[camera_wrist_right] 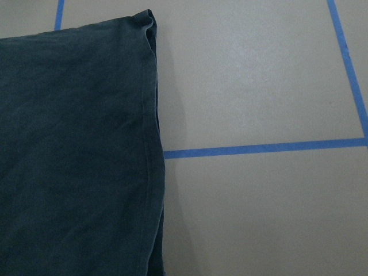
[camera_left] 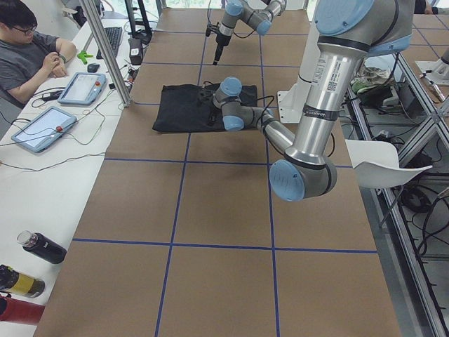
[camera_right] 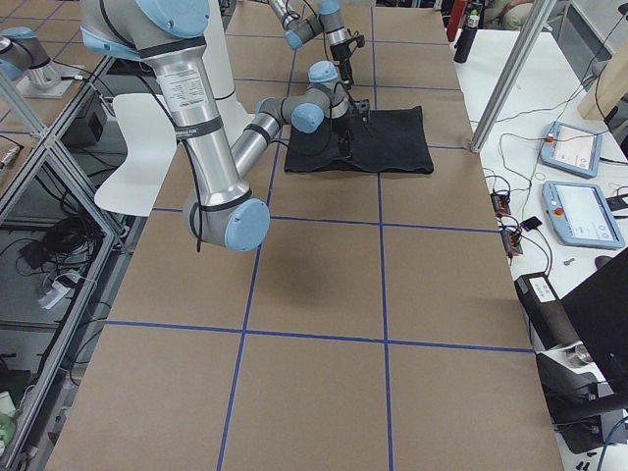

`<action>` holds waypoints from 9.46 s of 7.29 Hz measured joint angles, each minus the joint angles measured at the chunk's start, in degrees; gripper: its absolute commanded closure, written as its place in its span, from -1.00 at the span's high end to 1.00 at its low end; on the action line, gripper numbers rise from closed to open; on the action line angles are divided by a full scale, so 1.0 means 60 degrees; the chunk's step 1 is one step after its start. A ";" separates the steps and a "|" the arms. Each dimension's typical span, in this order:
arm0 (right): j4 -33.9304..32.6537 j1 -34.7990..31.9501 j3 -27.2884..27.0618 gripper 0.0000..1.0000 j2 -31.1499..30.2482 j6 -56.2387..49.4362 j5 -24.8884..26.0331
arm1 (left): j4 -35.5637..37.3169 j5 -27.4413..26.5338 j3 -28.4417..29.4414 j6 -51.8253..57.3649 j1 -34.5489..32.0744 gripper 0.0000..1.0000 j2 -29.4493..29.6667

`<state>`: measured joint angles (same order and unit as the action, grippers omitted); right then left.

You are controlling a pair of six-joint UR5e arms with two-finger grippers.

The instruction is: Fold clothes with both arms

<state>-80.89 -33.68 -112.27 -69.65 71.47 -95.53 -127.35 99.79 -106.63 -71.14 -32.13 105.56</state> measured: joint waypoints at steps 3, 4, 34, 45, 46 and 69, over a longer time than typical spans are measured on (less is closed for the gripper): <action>0.1154 0.0379 -0.0157 1.00 -0.0882 0.0376 0.0460 | 0.0799 -0.1412 -0.1055 -0.1555 0.2078 1.00 -0.0854; 0.1190 0.0411 -0.0164 1.00 -0.0916 0.0397 0.0512 | 0.0823 -0.1711 -0.1023 -0.1966 0.2594 0.92 -0.0910; -0.1051 0.4272 0.0440 0.82 0.0812 0.6003 0.3889 | 0.0810 -0.2089 -0.0710 -0.3010 0.3714 -1.00 -0.0623; -0.0530 0.4164 0.1137 0.25 0.0822 0.5680 0.4305 | 0.0805 -0.2100 -0.0739 -0.3012 0.3707 -1.00 -0.0618; -0.0549 0.4160 0.1187 0.22 0.0837 0.5672 0.4308 | 0.0805 -0.2100 -0.0746 -0.3012 0.3707 -1.00 -0.0617; -0.3889 0.2382 -0.0943 -1.00 0.2564 0.4453 0.3535 | 0.3717 -0.0095 -0.2607 -0.0913 0.0814 -1.00 0.0975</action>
<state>-104.23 -19.39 -117.93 -54.27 98.18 -74.32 -105.04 99.22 -122.27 -76.62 -27.25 111.41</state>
